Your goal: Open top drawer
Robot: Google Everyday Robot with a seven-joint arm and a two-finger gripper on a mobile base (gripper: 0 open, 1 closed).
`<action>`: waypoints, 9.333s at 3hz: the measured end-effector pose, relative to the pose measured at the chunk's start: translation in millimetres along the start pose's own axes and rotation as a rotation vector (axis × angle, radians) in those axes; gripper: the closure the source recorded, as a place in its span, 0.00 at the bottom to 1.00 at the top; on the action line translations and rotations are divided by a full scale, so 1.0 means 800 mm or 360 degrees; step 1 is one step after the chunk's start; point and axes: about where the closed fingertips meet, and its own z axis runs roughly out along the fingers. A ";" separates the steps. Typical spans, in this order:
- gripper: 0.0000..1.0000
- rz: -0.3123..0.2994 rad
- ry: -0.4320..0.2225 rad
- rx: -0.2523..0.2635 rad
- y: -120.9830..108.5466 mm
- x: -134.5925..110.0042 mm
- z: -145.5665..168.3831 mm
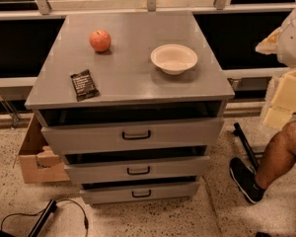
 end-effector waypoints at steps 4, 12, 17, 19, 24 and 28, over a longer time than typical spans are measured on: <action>0.00 -0.0032 0.0156 0.0031 0.006 0.008 0.156; 0.00 -0.0480 0.0246 -0.0088 -0.026 -0.036 0.376; 0.93 -0.0418 0.0249 -0.0200 0.011 -0.017 0.388; 0.46 -0.0418 0.0249 -0.0200 0.010 -0.018 0.383; 0.17 -0.0404 0.0233 -0.0261 0.017 -0.033 0.393; 1.00 -0.0352 0.0255 -0.0305 0.032 -0.017 0.383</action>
Offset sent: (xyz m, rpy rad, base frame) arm 0.0305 0.0166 -0.0910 -0.1450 0.0139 -0.0139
